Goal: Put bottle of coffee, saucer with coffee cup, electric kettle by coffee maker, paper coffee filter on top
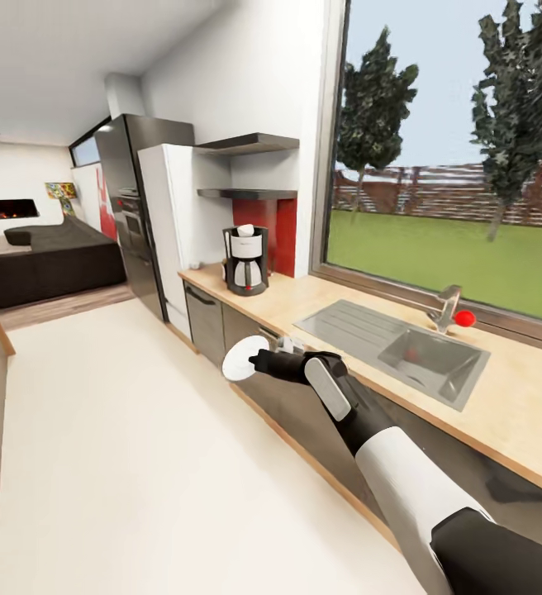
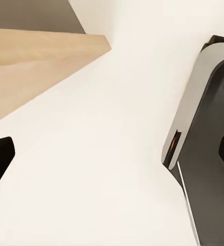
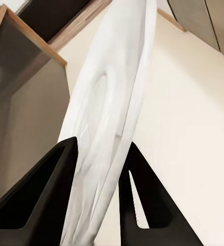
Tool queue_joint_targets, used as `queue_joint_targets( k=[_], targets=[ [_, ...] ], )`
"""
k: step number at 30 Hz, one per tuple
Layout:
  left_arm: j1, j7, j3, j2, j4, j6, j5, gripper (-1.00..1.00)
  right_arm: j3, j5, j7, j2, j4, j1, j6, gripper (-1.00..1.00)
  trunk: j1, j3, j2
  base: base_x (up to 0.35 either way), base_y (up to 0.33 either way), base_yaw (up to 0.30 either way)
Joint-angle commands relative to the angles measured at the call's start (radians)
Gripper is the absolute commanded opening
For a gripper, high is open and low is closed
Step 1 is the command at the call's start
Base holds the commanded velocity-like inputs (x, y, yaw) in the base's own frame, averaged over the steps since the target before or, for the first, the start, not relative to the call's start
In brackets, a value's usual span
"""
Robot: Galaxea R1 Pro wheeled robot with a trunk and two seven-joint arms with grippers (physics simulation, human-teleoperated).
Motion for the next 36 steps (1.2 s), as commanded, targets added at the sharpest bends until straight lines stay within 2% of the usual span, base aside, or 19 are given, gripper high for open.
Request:
queue_joint_targets(
  k=[1, 12, 17, 27, 36],
  targets=[
    [0.000, 0.005, -0.008, 0.000, -0.003, 0.006, 0.008, 1.00, 0.000, -0.002, -0.001, 0.000, 0.000, -0.001, 0.003, -1.00, 0.001, -0.002, -0.002, 0.000, 0.000, 0.279],
    [0.000, 0.004, -0.008, 0.000, -0.003, 0.006, 0.008, 1.00, -0.001, -0.001, -0.001, 0.000, 0.000, -0.001, 0.003, -1.00, 0.001, -0.002, -0.002, 0.005, 0.002, 0.279],
    [0.000, 0.003, -0.008, 0.001, -0.004, 0.006, 0.009, 1.00, -0.002, -0.001, -0.001, 0.000, 0.000, -0.001, 0.002, -1.00, 0.001, -0.002, -0.002, 0.246, 0.155, 0.259],
    [0.000, 0.005, -0.006, -0.001, -0.004, 0.007, 0.009, 1.00, -0.004, -0.001, -0.003, 0.000, -0.003, -0.001, 0.002, -1.00, 0.001, -0.003, -0.002, 0.289, 0.210, 0.023],
    [0.000, 0.006, -0.007, -0.007, -0.008, 0.007, 0.009, 1.00, -0.004, 0.003, 0.001, 0.000, 0.034, -0.001, 0.002, -1.00, 0.001, -0.003, -0.002, 0.332, 0.017, 0.000]
  ],
)
